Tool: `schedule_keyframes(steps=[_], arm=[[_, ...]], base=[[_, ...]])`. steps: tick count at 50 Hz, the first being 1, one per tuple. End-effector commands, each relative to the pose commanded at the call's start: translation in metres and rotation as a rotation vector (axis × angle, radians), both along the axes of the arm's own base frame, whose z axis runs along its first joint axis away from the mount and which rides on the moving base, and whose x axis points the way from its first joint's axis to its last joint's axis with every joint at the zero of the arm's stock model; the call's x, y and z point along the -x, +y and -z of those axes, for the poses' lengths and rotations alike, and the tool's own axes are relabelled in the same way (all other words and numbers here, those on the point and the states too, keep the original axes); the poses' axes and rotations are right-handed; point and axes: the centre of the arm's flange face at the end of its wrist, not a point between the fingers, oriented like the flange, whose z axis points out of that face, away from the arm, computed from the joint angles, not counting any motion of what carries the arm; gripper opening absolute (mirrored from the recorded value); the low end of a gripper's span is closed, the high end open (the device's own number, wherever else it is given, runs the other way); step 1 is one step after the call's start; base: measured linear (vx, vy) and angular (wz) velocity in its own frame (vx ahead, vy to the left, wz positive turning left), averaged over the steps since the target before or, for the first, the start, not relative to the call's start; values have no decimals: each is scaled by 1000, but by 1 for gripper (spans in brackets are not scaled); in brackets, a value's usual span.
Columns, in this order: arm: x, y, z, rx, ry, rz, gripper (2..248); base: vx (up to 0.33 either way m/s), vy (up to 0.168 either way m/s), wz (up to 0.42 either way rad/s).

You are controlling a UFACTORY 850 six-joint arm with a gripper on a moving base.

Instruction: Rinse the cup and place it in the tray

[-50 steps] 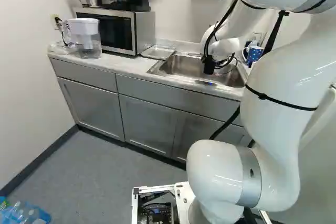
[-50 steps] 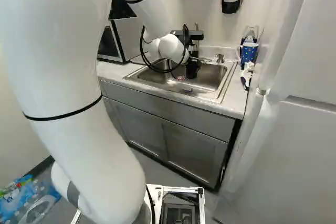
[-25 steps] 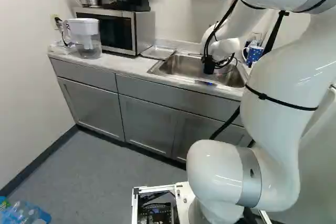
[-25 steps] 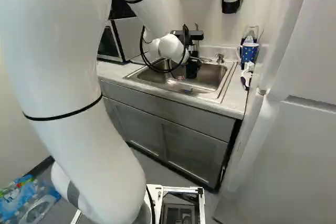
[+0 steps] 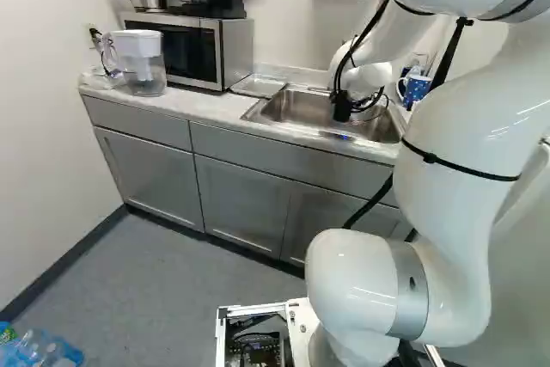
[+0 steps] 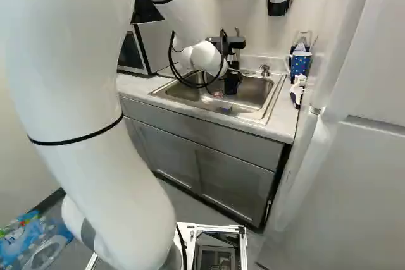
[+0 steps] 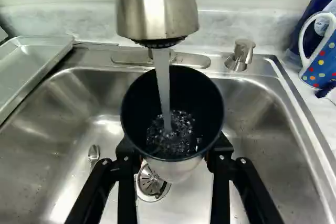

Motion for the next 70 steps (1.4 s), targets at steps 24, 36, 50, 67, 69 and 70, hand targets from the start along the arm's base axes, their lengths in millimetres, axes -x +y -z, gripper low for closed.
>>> schedule_keyframes(steps=[24,36,50,67,69,70], arm=[[0,0,0,0,0,0,126],[0,0,0,0,0,0,126],[0,0,0,0,0,0,126],[0,0,0,0,0,0,126],[0,0,0,0,0,0,126],[0,0,0,0,0,0,126]], base=[[0,0,0],[0,0,0],[0,0,0],[0,0,0],[0,0,0],[0,0,0]])
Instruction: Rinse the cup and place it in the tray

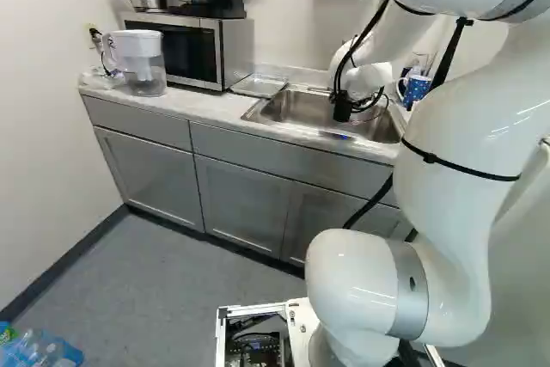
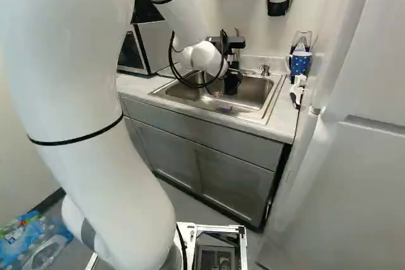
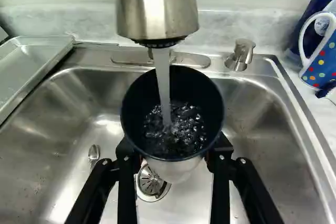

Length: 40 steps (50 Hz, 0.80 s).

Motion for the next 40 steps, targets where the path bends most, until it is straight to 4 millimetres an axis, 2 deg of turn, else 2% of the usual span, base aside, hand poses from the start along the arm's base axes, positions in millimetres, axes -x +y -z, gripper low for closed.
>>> schedule_keyframes(steps=[40], arm=[[0,0,0,0,0,0,126]], base=[[0,0,0]])
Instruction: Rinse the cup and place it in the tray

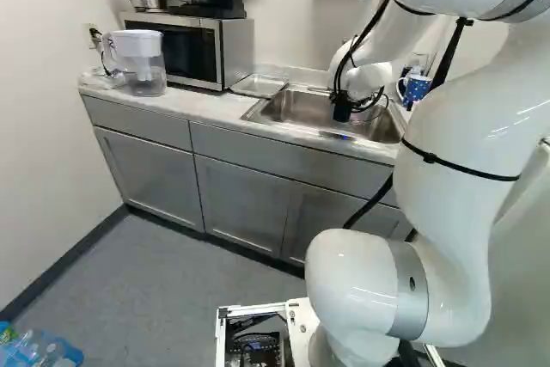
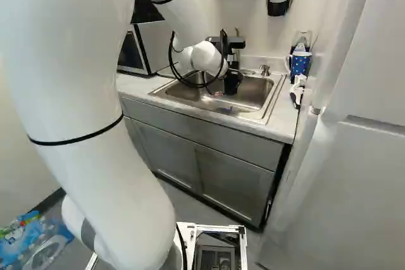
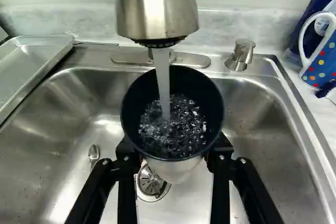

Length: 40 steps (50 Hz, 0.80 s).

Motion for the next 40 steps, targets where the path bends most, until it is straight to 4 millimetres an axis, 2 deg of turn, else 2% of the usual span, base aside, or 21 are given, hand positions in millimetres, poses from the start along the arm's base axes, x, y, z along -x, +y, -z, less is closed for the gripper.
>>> schedule_keyframes(steps=[40], arm=[[0,0,0,0,0,0,126]], base=[[0,0,0]])
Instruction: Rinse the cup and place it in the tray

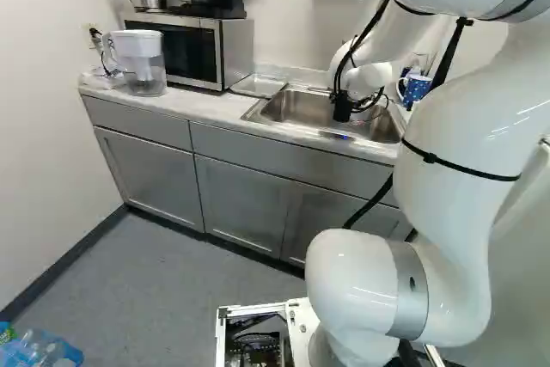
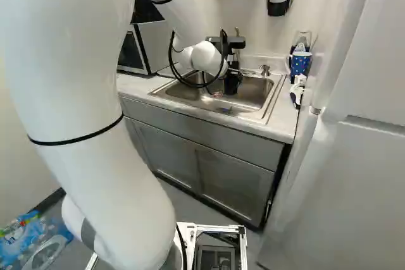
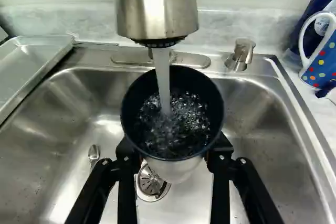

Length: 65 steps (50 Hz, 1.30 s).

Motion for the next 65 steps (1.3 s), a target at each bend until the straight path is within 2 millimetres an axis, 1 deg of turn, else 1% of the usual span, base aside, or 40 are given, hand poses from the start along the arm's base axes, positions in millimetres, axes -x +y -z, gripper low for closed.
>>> schedule_keyframes(steps=[17,22,54,65], arm=[[0,0,0,0,0,0,126],[0,3,0,0,0,-6,126],[-5,52,0,-1,2,-97,126],[-13,69,-9,4,-15,-132,126]], base=[[0,0,0],[0,0,0],[0,0,0],[0,0,0]])
